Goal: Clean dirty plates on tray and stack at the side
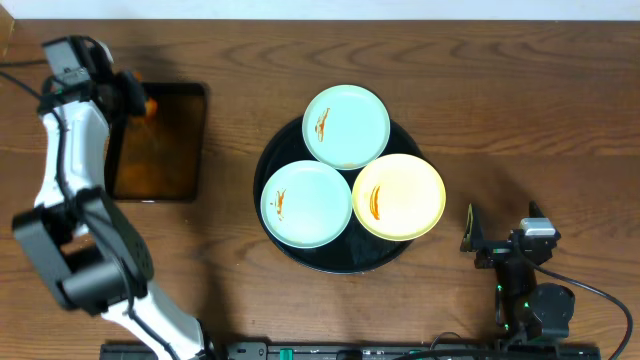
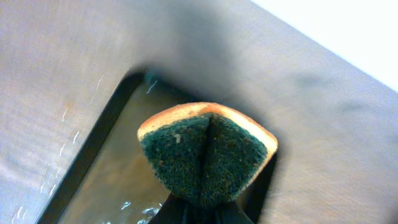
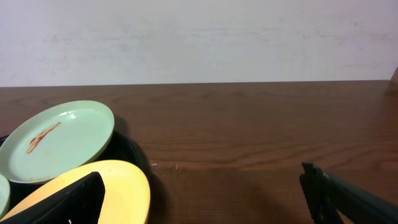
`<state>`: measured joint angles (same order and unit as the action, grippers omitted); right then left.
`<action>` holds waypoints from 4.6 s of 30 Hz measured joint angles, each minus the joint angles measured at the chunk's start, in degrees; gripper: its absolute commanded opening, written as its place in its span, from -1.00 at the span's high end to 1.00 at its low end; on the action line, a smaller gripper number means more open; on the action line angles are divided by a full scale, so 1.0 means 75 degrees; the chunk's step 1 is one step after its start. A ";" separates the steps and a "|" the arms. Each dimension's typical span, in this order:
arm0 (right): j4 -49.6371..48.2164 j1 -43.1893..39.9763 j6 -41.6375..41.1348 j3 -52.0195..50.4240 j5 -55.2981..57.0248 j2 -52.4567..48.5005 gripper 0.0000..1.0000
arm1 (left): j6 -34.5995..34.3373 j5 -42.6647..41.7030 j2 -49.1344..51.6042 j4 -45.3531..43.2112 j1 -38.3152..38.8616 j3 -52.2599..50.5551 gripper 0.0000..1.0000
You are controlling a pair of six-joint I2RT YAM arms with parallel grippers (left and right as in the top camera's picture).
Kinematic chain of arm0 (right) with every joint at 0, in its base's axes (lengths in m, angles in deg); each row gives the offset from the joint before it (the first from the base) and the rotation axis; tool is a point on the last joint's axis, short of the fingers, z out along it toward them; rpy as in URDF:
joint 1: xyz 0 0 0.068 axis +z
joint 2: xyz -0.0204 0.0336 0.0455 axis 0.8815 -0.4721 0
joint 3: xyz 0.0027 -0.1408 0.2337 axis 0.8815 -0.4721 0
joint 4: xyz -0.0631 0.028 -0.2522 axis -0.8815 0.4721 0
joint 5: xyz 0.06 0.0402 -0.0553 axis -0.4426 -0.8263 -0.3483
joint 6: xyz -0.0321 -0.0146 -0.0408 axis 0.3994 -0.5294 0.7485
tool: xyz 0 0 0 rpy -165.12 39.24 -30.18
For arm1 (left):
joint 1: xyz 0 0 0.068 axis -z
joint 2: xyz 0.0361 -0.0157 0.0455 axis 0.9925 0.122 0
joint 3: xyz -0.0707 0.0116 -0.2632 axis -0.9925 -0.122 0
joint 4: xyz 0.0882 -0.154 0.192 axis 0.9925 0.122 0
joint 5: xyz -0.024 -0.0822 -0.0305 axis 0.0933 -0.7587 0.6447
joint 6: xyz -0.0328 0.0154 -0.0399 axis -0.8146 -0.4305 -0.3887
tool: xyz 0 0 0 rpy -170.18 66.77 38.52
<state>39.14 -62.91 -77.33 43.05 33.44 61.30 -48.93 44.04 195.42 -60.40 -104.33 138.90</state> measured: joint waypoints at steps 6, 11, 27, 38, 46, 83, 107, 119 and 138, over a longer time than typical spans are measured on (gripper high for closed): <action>0.0000 0.0000 0.0000 0.0000 0.0000 0.0000 -0.99 | 0.0280 -0.1139 -0.1964 -0.1035 0.0003 0.0000 0.85; 0.0000 0.0003 0.0000 0.0000 0.0000 0.0000 -0.99 | 0.0522 -0.1445 -0.2929 -0.1212 0.0003 0.0041 0.85; 0.0000 0.0000 0.0000 0.0000 0.0000 0.0000 -0.99 | 0.1253 -0.2116 0.0026 -0.1134 -0.0035 -0.0699 0.85; 0.0000 0.0000 0.0000 0.0000 0.0000 -0.0003 -0.99 | 0.1824 -0.3520 -0.2856 -0.2014 -0.0562 -0.0393 0.85; 0.0000 0.0003 0.0000 0.0000 0.0000 -0.0003 -0.98 | 0.2509 -0.3506 -0.1247 -0.1215 -0.0586 -0.0947 0.85; 0.0000 0.0000 0.0000 0.0000 0.0000 -0.0003 -0.99 | -0.5199 -0.3191 -0.0807 -0.0618 -0.1145 -0.1253 0.85; 0.0000 0.0000 0.0000 0.0000 0.0000 -0.0003 -0.99 | -1.1441 -0.5791 -0.0813 -0.1405 -0.1402 -0.1256 0.85; 0.0000 0.0000 0.0000 0.0000 0.0000 -0.0003 -0.98 | -1.2963 -0.5467 -0.0813 -0.1402 -0.1705 -0.1256 0.85; -0.0003 0.0000 0.0000 0.0000 0.0000 -0.0003 -0.98 | -1.3158 -0.5881 -0.0813 -0.1396 -0.1702 -0.1256 0.85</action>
<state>39.12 -62.91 -77.33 43.05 33.44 61.28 -147.62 -0.07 189.32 -70.87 -117.10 129.48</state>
